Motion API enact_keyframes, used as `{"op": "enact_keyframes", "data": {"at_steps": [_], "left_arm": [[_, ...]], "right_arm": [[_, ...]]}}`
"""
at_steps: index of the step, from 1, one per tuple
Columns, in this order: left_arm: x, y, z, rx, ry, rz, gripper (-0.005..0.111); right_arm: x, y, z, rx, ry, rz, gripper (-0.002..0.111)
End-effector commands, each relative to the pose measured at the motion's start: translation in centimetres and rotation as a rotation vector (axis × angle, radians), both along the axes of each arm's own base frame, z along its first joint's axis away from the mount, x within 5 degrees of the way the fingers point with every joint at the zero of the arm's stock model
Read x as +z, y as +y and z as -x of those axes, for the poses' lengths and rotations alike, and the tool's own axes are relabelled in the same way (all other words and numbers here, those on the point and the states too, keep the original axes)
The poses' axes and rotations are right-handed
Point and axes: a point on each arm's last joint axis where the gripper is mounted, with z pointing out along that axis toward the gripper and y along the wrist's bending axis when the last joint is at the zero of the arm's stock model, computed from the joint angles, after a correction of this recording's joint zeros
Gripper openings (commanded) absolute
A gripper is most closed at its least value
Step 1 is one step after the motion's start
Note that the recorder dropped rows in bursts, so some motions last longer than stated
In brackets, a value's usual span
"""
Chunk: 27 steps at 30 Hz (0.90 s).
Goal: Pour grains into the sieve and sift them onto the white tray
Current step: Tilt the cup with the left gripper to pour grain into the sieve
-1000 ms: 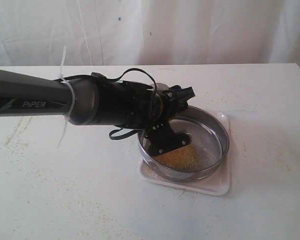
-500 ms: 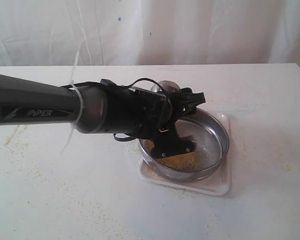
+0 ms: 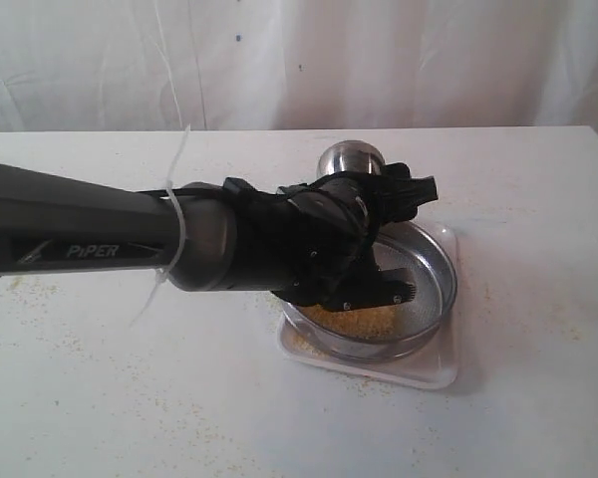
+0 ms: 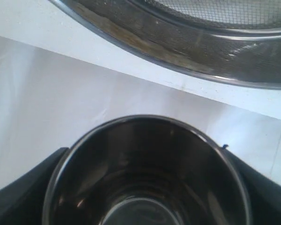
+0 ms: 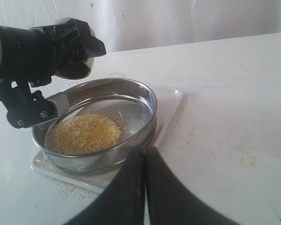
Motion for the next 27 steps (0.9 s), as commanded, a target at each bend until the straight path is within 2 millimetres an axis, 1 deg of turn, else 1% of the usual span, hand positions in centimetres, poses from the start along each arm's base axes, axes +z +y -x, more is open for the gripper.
{"op": "enact_keyframes", "data": {"at_steps": [1, 7, 12, 15, 18, 21, 27], "left_arm": [[0.9, -0.5, 0.5, -0.001, -0.055, 0.000, 0.000], [0.9, -0.9, 1.1, 0.001, -0.080, -0.012, 0.000], [0.0, -0.7, 1.8, 0.018, -0.067, -0.031, 0.000], [-0.3, -0.6, 2.0, 0.031, -0.070, -0.042, 0.000], [-0.1, -0.6, 2.0, 0.054, -0.067, -0.001, 0.000], [0.3, -0.9, 2.6, 0.064, -0.063, 0.061, 0.000], [0.1, -1.0, 2.6, 0.103, -0.042, 0.152, 0.000]], "right_arm": [[-0.1, 0.0, 0.0, 0.004, -0.005, -0.005, 0.000], [-0.1, 0.0, 0.0, 0.004, -0.005, -0.005, 0.000], [-0.1, 0.0, 0.0, 0.004, -0.005, -0.005, 0.000], [-0.1, 0.0, 0.0, 0.004, -0.005, -0.005, 0.000], [-0.1, 0.0, 0.0, 0.004, -0.005, -0.005, 0.000], [-0.1, 0.0, 0.0, 0.004, -0.005, -0.005, 0.000], [-0.1, 0.0, 0.0, 0.004, -0.005, -0.005, 0.000]]}}
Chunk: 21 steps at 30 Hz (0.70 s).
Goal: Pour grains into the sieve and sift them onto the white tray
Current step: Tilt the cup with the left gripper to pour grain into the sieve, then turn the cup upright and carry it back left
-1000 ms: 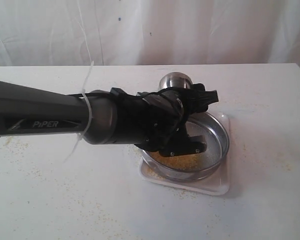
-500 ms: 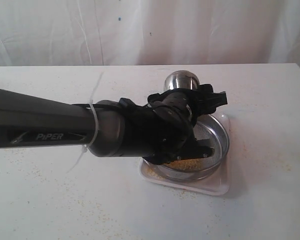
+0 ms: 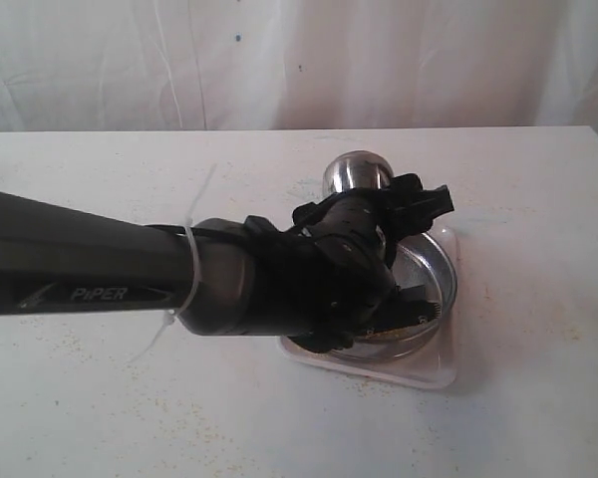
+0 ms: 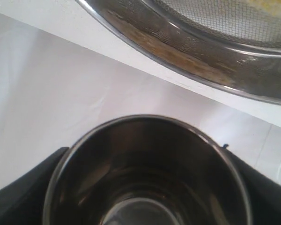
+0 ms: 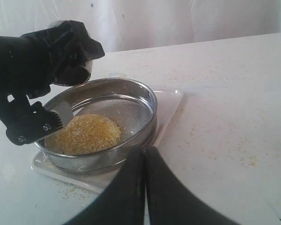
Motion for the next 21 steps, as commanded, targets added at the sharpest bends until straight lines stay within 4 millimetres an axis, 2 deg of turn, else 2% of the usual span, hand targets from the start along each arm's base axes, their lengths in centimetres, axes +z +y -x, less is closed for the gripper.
{"op": "enact_keyframes", "data": {"at_steps": [1, 3, 6, 9, 11, 13, 16, 21], "left_arm": [[0.9, 0.1, 0.3, 0.041, -0.008, 0.117, 0.000], [1.5, 0.5, 0.2, 0.096, 0.030, 0.242, 0.000], [3.2, 1.9, 0.1, 0.250, 0.107, 0.531, 0.000], [6.1, 3.9, -0.1, 0.398, 0.152, 0.875, 0.000], [8.1, 5.6, -0.1, 0.493, 0.199, 1.169, 0.000], [9.4, 7.6, 0.1, 0.576, 0.274, 1.422, 0.000], [8.7, 11.1, 0.4, 0.730, 0.386, 1.640, 0.000], [4.9, 16.7, 0.9, 0.928, 0.524, 1.755, 0.000]], "right_arm": [[-0.1, 0.0, 0.0, 0.004, -0.005, -0.005, 0.000], [-0.1, 0.0, 0.0, 0.005, -0.004, -0.007, 0.000], [-0.1, 0.0, 0.0, 0.005, -0.004, -0.007, 0.000], [-0.1, 0.0, 0.0, 0.005, -0.004, -0.007, 0.000], [-0.1, 0.0, 0.0, 0.005, -0.004, -0.007, 0.000], [-0.1, 0.0, 0.0, 0.005, -0.004, -0.007, 0.000], [-0.1, 0.0, 0.0, 0.004, -0.006, -0.007, 0.000], [-0.1, 0.0, 0.0, 0.004, -0.006, -0.007, 0.000]]}}
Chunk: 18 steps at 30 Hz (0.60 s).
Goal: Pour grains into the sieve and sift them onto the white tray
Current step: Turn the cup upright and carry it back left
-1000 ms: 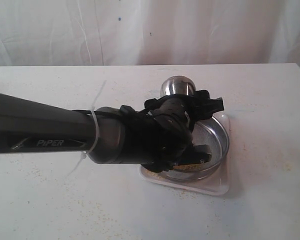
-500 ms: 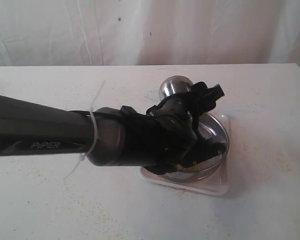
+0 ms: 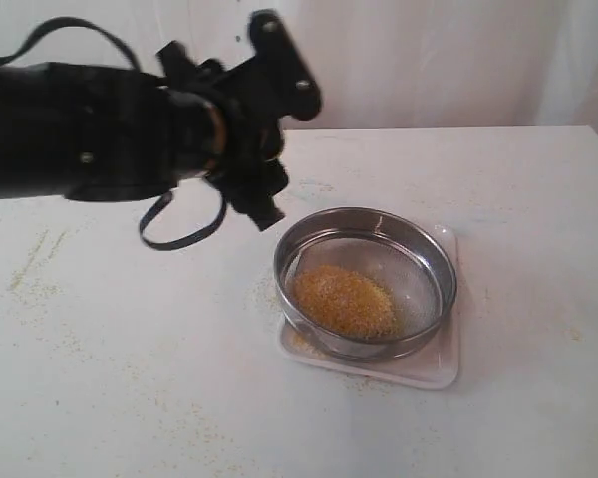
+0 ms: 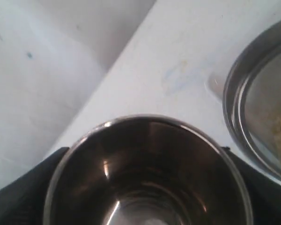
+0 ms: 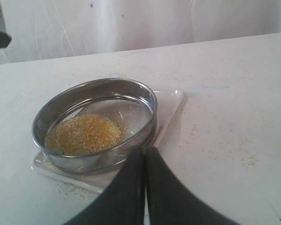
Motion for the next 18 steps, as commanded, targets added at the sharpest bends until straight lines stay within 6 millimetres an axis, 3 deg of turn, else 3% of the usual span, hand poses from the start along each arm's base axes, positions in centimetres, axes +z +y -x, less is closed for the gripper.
{"op": "enact_keyframes", "data": {"at_steps": [1, 5, 6, 12, 18], "left_arm": [[-3.5, 4.8, 0.8, 0.078, 0.161, 0.192, 0.000], [-6.6, 8.8, 1.8, 0.077, 0.226, 0.403, 0.000], [-7.2, 10.5, 1.9, 0.109, 0.215, 0.479, 0.000], [-9.7, 16.3, 2.7, 0.301, 0.185, 0.656, 0.000], [-10.5, 19.2, 3.3, 0.381, 0.143, 0.700, 0.000]], "right_arm": [[-0.1, 0.0, 0.0, 0.004, -0.006, -0.007, 0.000], [-0.1, 0.0, 0.0, 0.004, -0.006, -0.007, 0.000], [-0.1, 0.0, 0.0, 0.004, -0.006, -0.007, 0.000], [-0.1, 0.0, 0.0, 0.004, -0.006, -0.007, 0.000], [-0.1, 0.0, 0.0, 0.004, -0.006, -0.007, 0.000]]}}
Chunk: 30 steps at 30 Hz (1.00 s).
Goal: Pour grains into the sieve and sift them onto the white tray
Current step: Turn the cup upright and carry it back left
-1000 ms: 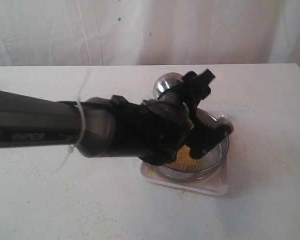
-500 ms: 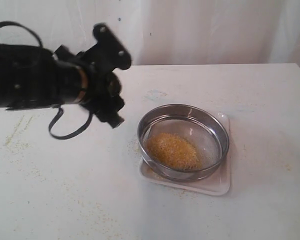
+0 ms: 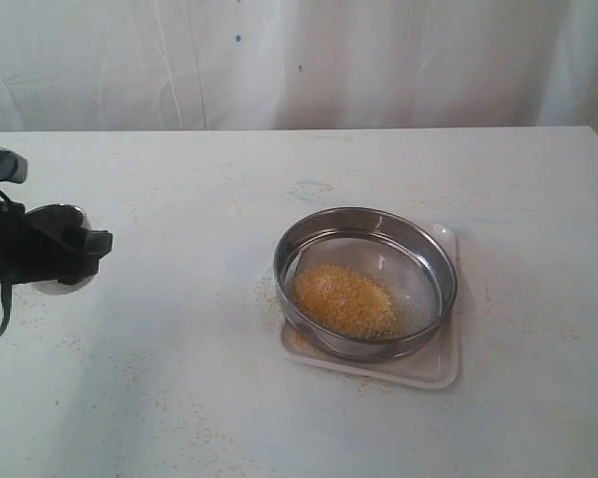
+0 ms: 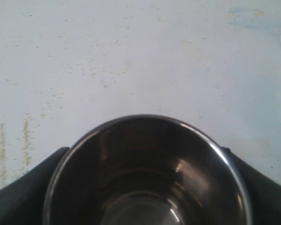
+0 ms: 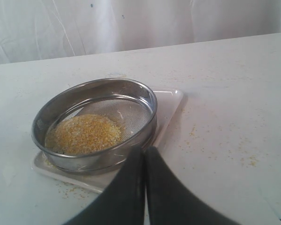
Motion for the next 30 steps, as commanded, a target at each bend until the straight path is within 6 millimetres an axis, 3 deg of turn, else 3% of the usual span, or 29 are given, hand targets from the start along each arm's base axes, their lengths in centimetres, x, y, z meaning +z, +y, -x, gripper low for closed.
{"op": "enact_keyframes", "data": {"at_steps": [1, 16, 25, 30], "left_arm": [[0.0, 1.3, 0.3, 0.036, -0.022, -0.008, 0.000], [-4.3, 1.4, -0.6, 0.029, 0.097, -0.017, 0.000], [-5.6, 1.3, -0.8, 0.023, 0.126, -0.003, 0.000], [-5.7, 1.2, -0.9, 0.018, 0.119, 0.004, 0.022]], "right_arm": [[-0.1, 0.0, 0.0, 0.004, -0.006, -0.007, 0.000], [-0.1, 0.0, 0.0, 0.004, -0.006, -0.007, 0.000], [-0.1, 0.0, 0.0, 0.004, -0.006, -0.007, 0.000], [-0.1, 0.0, 0.0, 0.004, -0.006, -0.007, 0.000]]}}
